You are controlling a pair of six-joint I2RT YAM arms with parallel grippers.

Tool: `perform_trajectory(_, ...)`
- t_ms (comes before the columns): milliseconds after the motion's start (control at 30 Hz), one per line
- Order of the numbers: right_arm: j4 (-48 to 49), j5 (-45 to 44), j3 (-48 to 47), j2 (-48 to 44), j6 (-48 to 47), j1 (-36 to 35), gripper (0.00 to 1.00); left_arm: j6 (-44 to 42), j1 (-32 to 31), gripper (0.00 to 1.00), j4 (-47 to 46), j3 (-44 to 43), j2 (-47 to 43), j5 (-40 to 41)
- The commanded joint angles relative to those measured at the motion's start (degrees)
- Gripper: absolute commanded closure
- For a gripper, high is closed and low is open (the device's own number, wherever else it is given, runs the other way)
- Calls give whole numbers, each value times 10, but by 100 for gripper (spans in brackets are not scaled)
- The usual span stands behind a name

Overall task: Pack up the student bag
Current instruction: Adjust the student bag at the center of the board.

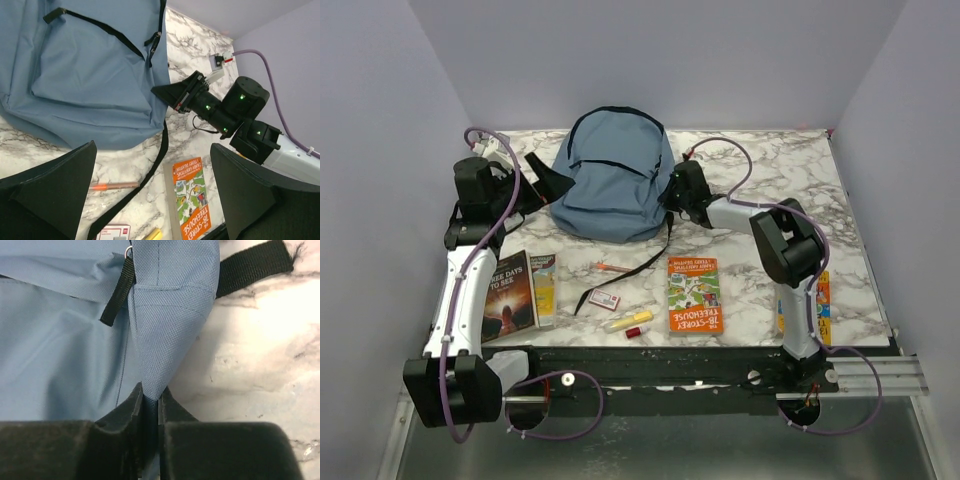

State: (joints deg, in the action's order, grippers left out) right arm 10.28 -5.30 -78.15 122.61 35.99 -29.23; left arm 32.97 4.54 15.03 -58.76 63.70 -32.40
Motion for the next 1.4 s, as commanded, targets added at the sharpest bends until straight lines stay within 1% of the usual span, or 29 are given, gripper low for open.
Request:
perform_trajectory(0,-33,-26,-16,10,-85,7,93,7,7,2,16,-22,23,-31)
perform_trajectory(67,-24,55,-4,-4,-122,27,95,6,7,2,23,-26,34,-28)
perform_trajectory(167,-50,232,-14,-7,-156,84,97,10,7,3,26,-27,49,-31)
perform_trajectory(233,-122,298,-45,3,-185,119,99,17,8,4,28,-28,63,-36)
perform_trajectory(300,-187,323,-80,14,-236,140,99,24,10,5,29,-32,80,-51)
perform_trajectory(367,-266,308,-122,28,-311,144,98,27,10,6,29,-32,93,-61)
perform_trajectory(433,-324,297,-154,38,-372,145,98,33,10,6,28,-31,108,-61)
perform_trajectory(467,-336,290,-164,37,-388,148,98,34,10,6,28,-32,116,-62)
perform_trajectory(500,-326,267,-163,32,-379,152,94,38,9,6,28,-33,124,-63)
perform_trajectory(533,-315,227,-165,23,-367,156,81,41,8,7,28,-35,137,-62)
perform_trajectory(567,-316,191,-171,18,-362,157,65,47,7,7,27,-37,151,-60)
perform_trajectory(600,-328,153,-186,14,-340,157,55,55,7,9,28,-40,165,-61)
perform_trajectory(633,-343,130,-205,10,-335,157,50,66,7,11,31,-44,185,-63)
perform_trajectory(667,-356,101,-216,5,-327,157,47,77,6,11,31,-51,204,-64)
perform_trajectory(700,-360,75,-220,-5,-317,156,42,85,5,16,40,-63,229,-61)
perform_trajectory(733,-363,57,-220,-16,-309,157,38,81,1,20,62,-89,252,-45)
perform_trajectory(767,-365,31,-217,-31,-302,156,32,70,-11,21,93,-125,279,-21)
perform_trajectory(833,-364,31,-207,-56,-283,154,30,46,-32,21,155,-196,333,45)
perform_trajectory(900,-355,63,-189,-83,-265,144,30,28,-44,23,203,-266,390,60)
perform_trajectory(933,-349,79,-174,-99,-257,135,30,20,-64,23,227,-296,419,77)
perform_trajectory(967,-340,90,-160,-113,-250,125,30,12,-75,22,248,-329,442,105)
perform_trajectory(1000,-331,98,-142,-129,-244,111,30,4,-85,20,265,-351,467,117)
perform_trajectory(1033,-319,105,-127,-142,-240,98,30,-3,-91,15,273,-369,486,127)
perform_trajectory(1067,-307,108,-110,-156,-236,82,30,1,-96,12,285,-381,506,134)
perform_trajectory(1133,-292,120,-87,-175,-234,58,30,14,-100,6,290,-390,533,121)
perform_trajectory(1200,-279,125,-73,-187,-226,41,30,20,-107,3,290,-385,540,152)
perform_trajectory(1300,-263,146,-54,-197,-211,32,29,25,-115,2,302,-379,543,222)
perform_trajectory(1367,-247,160,-37,-202,-196,31,30,32,-115,5,308,-383,546,224)
